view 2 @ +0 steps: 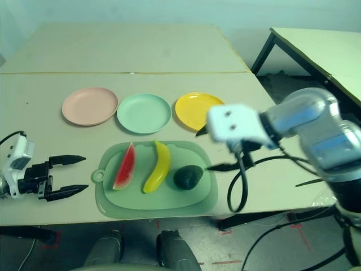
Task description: Place the fruits into color-matched plates.
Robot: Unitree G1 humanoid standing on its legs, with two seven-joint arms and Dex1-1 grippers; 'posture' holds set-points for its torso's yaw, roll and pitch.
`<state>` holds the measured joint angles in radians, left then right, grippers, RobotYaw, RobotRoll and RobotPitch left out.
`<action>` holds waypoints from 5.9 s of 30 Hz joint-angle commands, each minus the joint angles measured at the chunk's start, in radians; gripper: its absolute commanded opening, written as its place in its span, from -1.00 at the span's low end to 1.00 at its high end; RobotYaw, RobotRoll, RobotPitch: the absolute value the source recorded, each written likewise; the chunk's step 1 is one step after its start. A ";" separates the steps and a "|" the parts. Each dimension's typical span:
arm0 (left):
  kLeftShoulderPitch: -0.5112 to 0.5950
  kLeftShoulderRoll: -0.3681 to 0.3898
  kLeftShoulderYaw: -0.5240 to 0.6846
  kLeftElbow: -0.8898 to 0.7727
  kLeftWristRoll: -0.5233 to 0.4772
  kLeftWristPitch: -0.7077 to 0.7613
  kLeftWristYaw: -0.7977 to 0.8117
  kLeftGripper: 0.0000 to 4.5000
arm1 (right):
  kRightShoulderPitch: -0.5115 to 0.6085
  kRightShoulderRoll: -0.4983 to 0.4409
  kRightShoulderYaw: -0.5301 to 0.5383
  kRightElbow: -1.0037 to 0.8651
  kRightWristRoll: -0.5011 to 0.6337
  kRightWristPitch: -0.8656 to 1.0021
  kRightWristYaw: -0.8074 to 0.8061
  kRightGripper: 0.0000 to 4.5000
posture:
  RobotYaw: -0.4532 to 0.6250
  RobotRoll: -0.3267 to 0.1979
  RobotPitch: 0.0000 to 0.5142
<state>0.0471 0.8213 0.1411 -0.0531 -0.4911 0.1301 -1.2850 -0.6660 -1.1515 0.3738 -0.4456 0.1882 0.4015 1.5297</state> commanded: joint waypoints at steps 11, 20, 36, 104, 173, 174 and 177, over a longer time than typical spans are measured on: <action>0.023 -0.047 -0.018 0.066 0.046 -0.097 -0.006 1.00 | 0.051 0.043 0.097 0.036 -0.228 -0.062 0.017 0.99 | -0.02 0.25 -0.69; -0.048 -0.061 -0.031 0.078 0.032 -0.087 -0.014 1.00 | 0.062 0.135 0.125 0.122 -0.331 -0.077 -0.023 0.99 | -0.04 0.25 -0.73; -0.028 -0.049 -0.027 0.020 0.030 -0.060 0.019 1.00 | 0.051 0.267 0.170 0.248 -0.446 -0.128 -0.070 0.99 | 0.00 0.25 -0.74; -0.015 -0.094 0.061 -0.126 0.019 0.125 0.347 1.00 | -0.603 0.884 0.245 1.761 -0.831 -0.758 -0.749 0.90 | 0.14 0.25 -0.64; -0.105 -0.023 0.025 -0.060 -0.027 0.129 0.074 1.00 | -0.223 0.560 0.277 0.741 -0.592 -0.953 -0.092 0.99 | 0.07 0.25 -0.67; -0.105 -0.023 0.025 -0.060 -0.027 0.130 0.076 1.00 | -0.218 0.560 0.279 0.735 -0.589 -0.947 -0.088 0.99 | 0.07 0.25 -0.67; -0.108 -0.025 0.025 -0.060 -0.024 0.128 0.083 1.00 | -0.202 0.558 0.283 0.716 -0.578 -0.934 -0.076 0.91 | 0.07 0.25 -0.67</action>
<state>-0.0648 0.7911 0.1560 -0.1010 -0.5159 0.2602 -1.2055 -0.8744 -0.5924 0.6474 0.2936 -0.4011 -0.5404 1.4434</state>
